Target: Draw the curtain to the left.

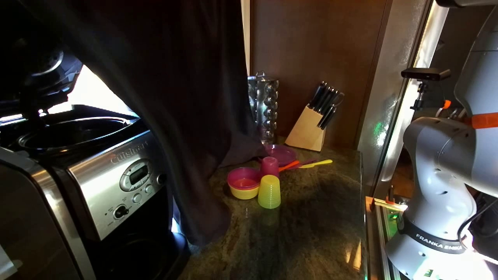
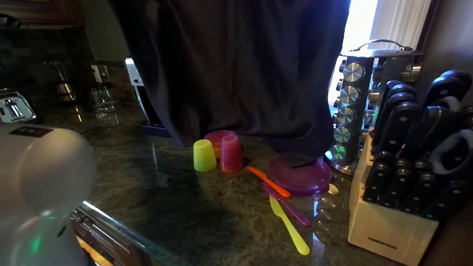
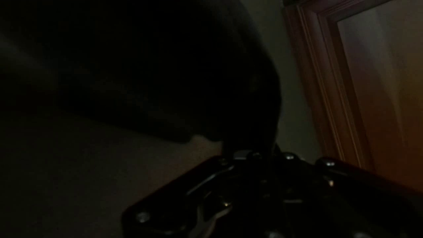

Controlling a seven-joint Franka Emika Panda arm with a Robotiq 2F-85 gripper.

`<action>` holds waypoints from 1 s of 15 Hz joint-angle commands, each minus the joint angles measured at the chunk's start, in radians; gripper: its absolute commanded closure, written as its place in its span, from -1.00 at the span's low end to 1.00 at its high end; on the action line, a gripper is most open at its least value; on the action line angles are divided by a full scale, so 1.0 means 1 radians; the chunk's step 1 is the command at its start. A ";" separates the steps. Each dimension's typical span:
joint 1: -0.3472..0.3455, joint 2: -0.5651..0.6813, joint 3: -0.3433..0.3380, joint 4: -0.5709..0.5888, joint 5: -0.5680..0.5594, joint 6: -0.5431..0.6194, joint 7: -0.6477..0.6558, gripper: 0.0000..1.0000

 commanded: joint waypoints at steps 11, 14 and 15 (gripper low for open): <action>-0.220 -0.109 -0.016 -0.107 -0.356 -0.234 0.076 0.99; -0.295 -0.141 0.006 -0.105 -0.506 -0.332 0.168 0.99; -0.317 -0.148 0.012 -0.099 -0.552 -0.365 0.187 0.99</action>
